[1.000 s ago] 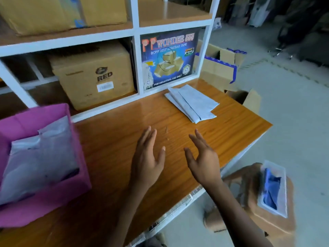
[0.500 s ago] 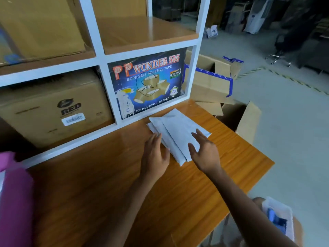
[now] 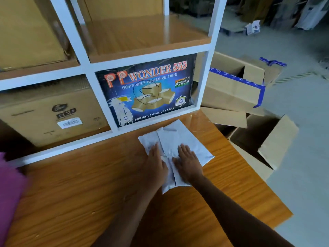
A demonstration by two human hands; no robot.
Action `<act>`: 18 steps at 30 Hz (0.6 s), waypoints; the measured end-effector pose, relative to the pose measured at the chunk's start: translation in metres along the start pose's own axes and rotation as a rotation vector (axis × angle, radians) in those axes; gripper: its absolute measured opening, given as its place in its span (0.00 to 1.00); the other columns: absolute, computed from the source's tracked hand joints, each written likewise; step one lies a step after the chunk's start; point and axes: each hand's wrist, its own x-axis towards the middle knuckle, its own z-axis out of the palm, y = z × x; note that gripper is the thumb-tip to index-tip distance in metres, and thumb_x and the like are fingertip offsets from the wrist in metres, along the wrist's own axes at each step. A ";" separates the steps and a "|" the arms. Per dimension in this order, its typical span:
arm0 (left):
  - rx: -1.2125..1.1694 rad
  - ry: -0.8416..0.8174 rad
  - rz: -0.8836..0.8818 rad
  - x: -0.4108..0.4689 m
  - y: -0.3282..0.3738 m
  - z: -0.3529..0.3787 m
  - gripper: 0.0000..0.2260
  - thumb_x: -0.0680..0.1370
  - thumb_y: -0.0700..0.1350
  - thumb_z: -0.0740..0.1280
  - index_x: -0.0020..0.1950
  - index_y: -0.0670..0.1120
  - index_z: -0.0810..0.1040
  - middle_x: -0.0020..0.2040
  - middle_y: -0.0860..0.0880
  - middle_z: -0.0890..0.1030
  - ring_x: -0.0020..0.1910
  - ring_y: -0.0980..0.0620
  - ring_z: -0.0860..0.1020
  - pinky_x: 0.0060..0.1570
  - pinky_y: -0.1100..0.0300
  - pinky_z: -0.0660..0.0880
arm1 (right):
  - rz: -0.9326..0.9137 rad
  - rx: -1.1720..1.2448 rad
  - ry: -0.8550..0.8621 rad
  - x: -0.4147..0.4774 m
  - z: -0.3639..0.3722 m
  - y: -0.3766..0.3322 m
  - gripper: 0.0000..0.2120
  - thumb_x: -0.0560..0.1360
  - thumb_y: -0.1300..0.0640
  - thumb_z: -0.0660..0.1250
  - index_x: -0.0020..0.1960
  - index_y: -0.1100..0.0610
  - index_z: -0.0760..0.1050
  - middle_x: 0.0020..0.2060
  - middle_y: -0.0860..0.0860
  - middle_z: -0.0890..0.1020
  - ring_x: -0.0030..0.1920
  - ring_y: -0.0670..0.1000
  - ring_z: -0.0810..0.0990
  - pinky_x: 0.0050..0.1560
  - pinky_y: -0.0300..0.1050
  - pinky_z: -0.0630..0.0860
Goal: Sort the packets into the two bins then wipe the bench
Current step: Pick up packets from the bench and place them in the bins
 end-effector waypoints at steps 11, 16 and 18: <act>0.313 -0.068 -0.128 0.020 0.016 0.017 0.33 0.80 0.59 0.53 0.78 0.44 0.44 0.79 0.43 0.45 0.77 0.40 0.47 0.73 0.45 0.54 | 0.074 0.067 0.087 0.007 -0.013 0.016 0.28 0.83 0.46 0.46 0.79 0.58 0.48 0.78 0.55 0.52 0.78 0.54 0.47 0.76 0.51 0.49; 0.326 -0.045 -0.059 0.019 -0.002 0.021 0.25 0.82 0.48 0.54 0.79 0.47 0.51 0.79 0.45 0.49 0.77 0.39 0.48 0.74 0.45 0.54 | 0.119 -0.023 -0.006 0.005 -0.009 0.009 0.29 0.83 0.43 0.43 0.79 0.57 0.47 0.78 0.56 0.50 0.78 0.54 0.45 0.76 0.52 0.45; 0.284 -0.069 -0.038 0.018 -0.007 0.017 0.24 0.82 0.44 0.55 0.78 0.46 0.54 0.79 0.44 0.51 0.77 0.39 0.48 0.75 0.46 0.52 | 0.132 0.012 -0.022 0.004 -0.009 0.000 0.29 0.82 0.43 0.44 0.78 0.57 0.48 0.78 0.55 0.51 0.78 0.54 0.46 0.76 0.52 0.46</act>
